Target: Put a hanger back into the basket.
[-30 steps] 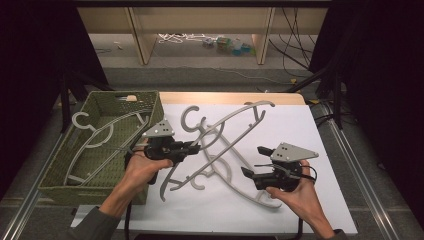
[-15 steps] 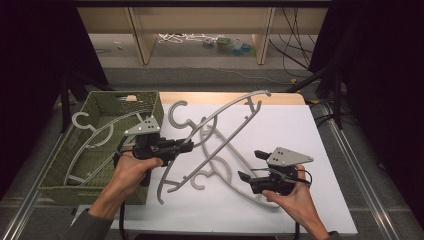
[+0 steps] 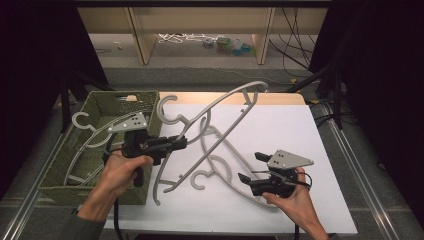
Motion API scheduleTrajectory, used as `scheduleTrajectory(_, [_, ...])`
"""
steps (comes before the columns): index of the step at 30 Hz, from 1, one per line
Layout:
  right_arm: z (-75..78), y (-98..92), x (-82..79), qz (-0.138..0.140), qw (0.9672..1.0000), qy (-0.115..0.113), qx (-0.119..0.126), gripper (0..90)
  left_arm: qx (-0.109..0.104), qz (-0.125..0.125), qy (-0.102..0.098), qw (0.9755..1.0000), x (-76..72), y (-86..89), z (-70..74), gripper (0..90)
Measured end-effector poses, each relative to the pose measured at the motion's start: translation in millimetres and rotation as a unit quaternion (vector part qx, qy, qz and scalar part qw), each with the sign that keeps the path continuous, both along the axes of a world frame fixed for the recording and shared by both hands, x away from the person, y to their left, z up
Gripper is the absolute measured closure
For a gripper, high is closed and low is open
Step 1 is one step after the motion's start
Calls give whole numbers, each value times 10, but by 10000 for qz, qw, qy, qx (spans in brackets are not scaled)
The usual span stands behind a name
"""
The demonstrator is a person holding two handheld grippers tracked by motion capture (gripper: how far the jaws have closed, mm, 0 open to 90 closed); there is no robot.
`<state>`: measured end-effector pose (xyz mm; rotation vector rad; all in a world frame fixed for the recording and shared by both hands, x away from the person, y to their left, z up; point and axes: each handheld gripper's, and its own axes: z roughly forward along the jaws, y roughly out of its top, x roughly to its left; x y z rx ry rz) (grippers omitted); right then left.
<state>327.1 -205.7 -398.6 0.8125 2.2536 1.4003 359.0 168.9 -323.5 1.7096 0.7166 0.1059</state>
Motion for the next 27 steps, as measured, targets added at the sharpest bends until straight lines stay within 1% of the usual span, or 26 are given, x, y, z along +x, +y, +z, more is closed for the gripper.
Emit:
scheduleTrajectory(1, [-7, 0, -2, -19, 10000, -22, 22, 171, -28, 59, 31, 10000, -4, 29, 11, 794])
scheduleTrajectory(2, [-12, -1, -7, -27, 10000, -16, 38, 171, -20, 57, -9, 10000, 0, 60, 20, 794])
scheduleTrajectory(3, [-15, -7, -7, -28, 10000, -87, 33, 171, -34, 84, -23, 10000, -2, 88, 28, 795])
scheduleTrajectory(4, [-20, -8, -16, -18, 10000, -40, 53, 172, -54, 123, -13, 9999, -6, 113, 37, 794])
scheduleTrajectory(7, [-45, -10, -23, -24, 9999, -31, 94, 172, -105, 193, -42, 9997, -19, 184, 79, 795])
scheduleTrajectory(10, [-51, -22, -35, -11, 10000, 14, 72, 172, -192, 167, -93, 9996, -32, 265, 140, 794])
scheduleTrajectory(12, [-61, -26, -40, -36, 10000, 4, 79, 172, -213, 196, -122, 9995, -45, 324, 178, 795])
scheduleTrajectory(13, [-66, -31, -37, -47, 9999, -76, 66, 172, -239, 235, -148, 9993, -53, 365, 199, 794])
scheduleTrajectory(14, [-74, -28, -38, -7, 9999, -44, 110, 172, -259, 283, -157, 9991, -61, 405, 219, 794])
scheduleTrajectory(15, [-67, -34, -48, 13, 10000, 73, 65, 172, -260, 319, -155, 9990, -63, 457, 245, 795])
scheduleTrajectory(16, [-70, -37, -51, -8, 9999, 57, 99, 172, -247, 358, -152, 9989, -61, 487, 261, 795])
scheduleTrajectory(17, [-73, -38, -51, -9, 9999, 59, 132, 172, -185, 400, -146, 9989, -54, 538, 294, 795])
scheduleTrajectory(18, [-73, -45, -54, -66, 9999, 37, 103, 172, -138, 461, -154, 9987, -46, 580, 321, 795])
scheduleTrajectory(19, [-77, -44, -54, -60, 9999, 12, 117, 172, -124, 502, -154, 9985, -41, 612, 342, 794])
scheduleTrajectory(20, [-80, -43, -47, -46, 9999, -58, 129, 172, -77, 562, -183, 9982, -29, 666, 374, 794])
scheduleTrajectory(23, [-78, -46, -51, -38, 10000, -29, 82, 172, -1, 695, -203, 9974, -4, 779, 438, 795])
scheduleTrajectory(25, [-81, -46, -52, -37, 10000, -12, 78, 172, 119, 798, -250, 9964, 24, 867, 482, 795])
scheduleTrajectory(26, [-85, -45, -51, -35, 10000, -8, 90, 172, 203, 900, -261, 9954, 47, 924, 504, 795])
scheduleTrajectory(27, [-88, -48, -50, -27, 10000, 16, 86, 172, 248, 945, -270, 9949, 65, 962, 515, 795])
